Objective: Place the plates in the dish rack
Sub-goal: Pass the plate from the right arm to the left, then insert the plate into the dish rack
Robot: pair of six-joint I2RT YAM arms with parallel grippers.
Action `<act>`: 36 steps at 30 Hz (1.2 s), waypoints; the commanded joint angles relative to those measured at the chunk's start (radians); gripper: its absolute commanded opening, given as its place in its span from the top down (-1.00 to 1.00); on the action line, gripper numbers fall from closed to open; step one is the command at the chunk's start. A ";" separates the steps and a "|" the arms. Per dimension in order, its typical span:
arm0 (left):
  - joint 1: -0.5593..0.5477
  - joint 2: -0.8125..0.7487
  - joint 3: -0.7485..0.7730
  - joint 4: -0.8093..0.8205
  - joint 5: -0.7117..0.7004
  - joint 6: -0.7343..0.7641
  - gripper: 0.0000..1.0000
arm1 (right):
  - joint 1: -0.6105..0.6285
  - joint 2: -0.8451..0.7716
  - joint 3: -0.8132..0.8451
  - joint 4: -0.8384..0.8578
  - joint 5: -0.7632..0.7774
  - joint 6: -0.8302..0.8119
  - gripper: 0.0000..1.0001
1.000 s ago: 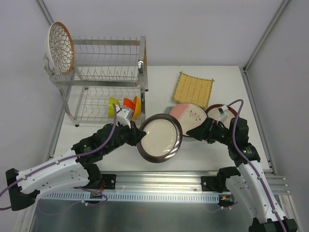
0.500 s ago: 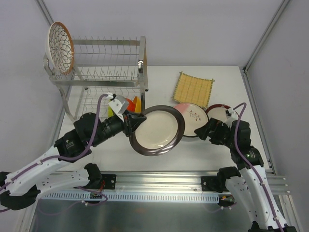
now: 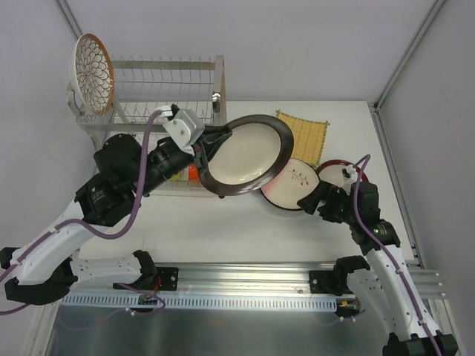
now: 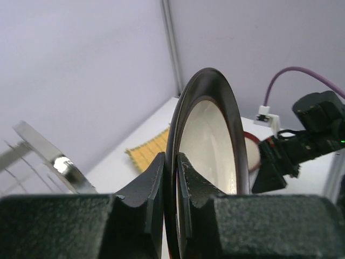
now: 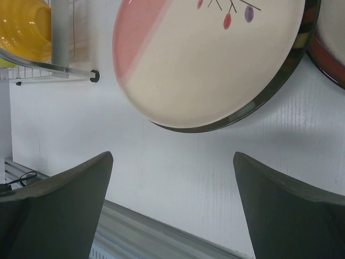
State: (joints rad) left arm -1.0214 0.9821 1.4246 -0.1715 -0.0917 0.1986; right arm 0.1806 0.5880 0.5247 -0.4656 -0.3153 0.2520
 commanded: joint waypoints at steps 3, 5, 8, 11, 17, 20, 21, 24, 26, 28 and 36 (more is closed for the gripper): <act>-0.005 0.062 0.230 0.216 -0.106 0.218 1.00 | 0.005 0.033 -0.005 0.067 -0.027 0.001 -0.99; -0.005 0.104 0.296 0.237 -0.150 0.272 1.00 | 0.007 0.049 0.000 0.073 -0.033 0.001 -0.99; -0.005 0.154 0.368 0.299 -0.256 0.393 1.00 | 0.007 0.073 0.006 0.079 -0.034 -0.002 -0.99; 0.000 0.203 0.437 0.377 -0.377 0.577 1.00 | 0.010 0.102 0.024 0.081 -0.038 -0.013 -0.99; 0.066 0.254 0.502 0.497 -0.468 0.792 1.00 | 0.019 0.168 0.080 0.079 -0.033 -0.043 -0.99; 0.176 0.273 0.545 0.452 -0.468 0.777 1.00 | 0.029 0.200 0.101 0.076 -0.030 -0.053 -0.99; 0.213 0.276 0.563 0.434 -0.464 0.763 1.00 | 0.033 0.208 0.113 0.076 -0.030 -0.056 -0.99; 0.322 0.288 0.567 0.405 -0.451 0.751 1.00 | 0.040 0.240 0.132 0.079 -0.031 -0.059 -0.99; 0.394 0.297 0.568 0.394 -0.444 0.762 1.00 | 0.045 0.254 0.136 0.084 -0.033 -0.059 -0.99; 0.484 0.302 0.570 0.374 -0.441 0.760 1.00 | 0.051 0.271 0.147 0.088 -0.031 -0.065 -0.99; 0.714 0.306 0.553 0.261 -0.320 0.679 1.00 | 0.089 0.322 0.162 0.100 -0.027 -0.082 -0.99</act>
State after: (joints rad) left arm -0.3641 1.3102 1.9289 -0.0193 -0.5316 0.9028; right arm 0.2554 0.8959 0.6384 -0.3973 -0.3302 0.1963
